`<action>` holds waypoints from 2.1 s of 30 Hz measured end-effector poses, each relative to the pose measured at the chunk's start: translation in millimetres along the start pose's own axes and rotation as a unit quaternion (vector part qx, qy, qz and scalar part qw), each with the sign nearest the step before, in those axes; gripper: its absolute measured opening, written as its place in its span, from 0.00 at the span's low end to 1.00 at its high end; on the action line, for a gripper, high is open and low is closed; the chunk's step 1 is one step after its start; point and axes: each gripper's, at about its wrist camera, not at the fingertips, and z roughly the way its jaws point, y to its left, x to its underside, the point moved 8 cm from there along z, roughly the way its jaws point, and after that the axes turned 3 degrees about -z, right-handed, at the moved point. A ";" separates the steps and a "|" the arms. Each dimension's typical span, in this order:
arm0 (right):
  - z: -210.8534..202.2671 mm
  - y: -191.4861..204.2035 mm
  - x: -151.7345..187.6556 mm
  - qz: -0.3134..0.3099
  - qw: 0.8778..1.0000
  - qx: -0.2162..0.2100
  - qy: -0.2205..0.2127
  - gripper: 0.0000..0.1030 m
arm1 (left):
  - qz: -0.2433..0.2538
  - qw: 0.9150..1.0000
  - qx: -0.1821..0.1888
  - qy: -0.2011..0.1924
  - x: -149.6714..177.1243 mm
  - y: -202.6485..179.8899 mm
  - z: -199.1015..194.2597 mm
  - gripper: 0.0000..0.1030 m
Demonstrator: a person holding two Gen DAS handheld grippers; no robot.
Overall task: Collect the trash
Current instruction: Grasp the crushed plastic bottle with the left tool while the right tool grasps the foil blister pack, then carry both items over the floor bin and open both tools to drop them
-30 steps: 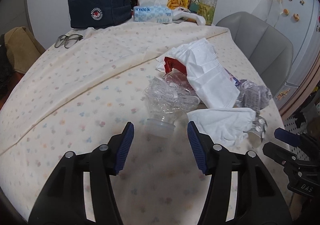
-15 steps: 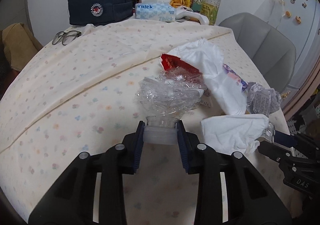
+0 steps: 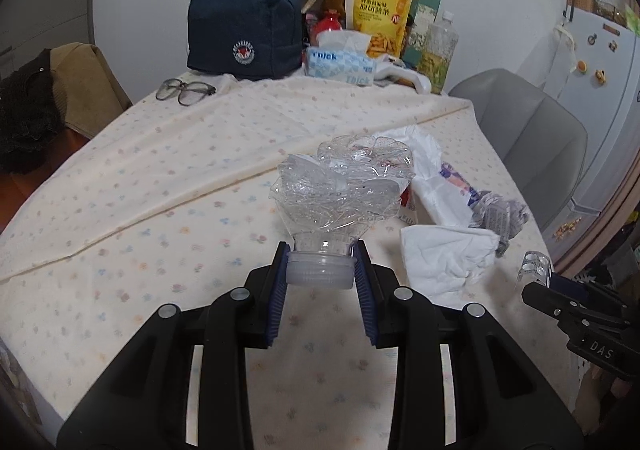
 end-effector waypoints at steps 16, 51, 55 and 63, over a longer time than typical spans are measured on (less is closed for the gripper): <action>-97.0 -51.9 5.2 0.037 0.995 0.046 -0.074 0.41 | 0.071 0.995 0.069 -0.022 5.6 -114.7 -39.0 0.31; -122.9 -339.5 153.4 0.278 0.945 0.168 -0.047 0.41 | 0.243 0.952 0.131 0.133 136.4 -395.2 75.0 0.31; -103.4 -367.6 168.9 0.309 0.938 0.152 -0.044 0.55 | 0.251 0.948 0.125 0.153 146.5 -411.2 90.0 0.31; -109.1 -406.2 215.1 0.364 0.915 0.170 -0.030 0.73 | 0.274 0.931 0.121 0.209 192.0 -437.5 118.6 0.31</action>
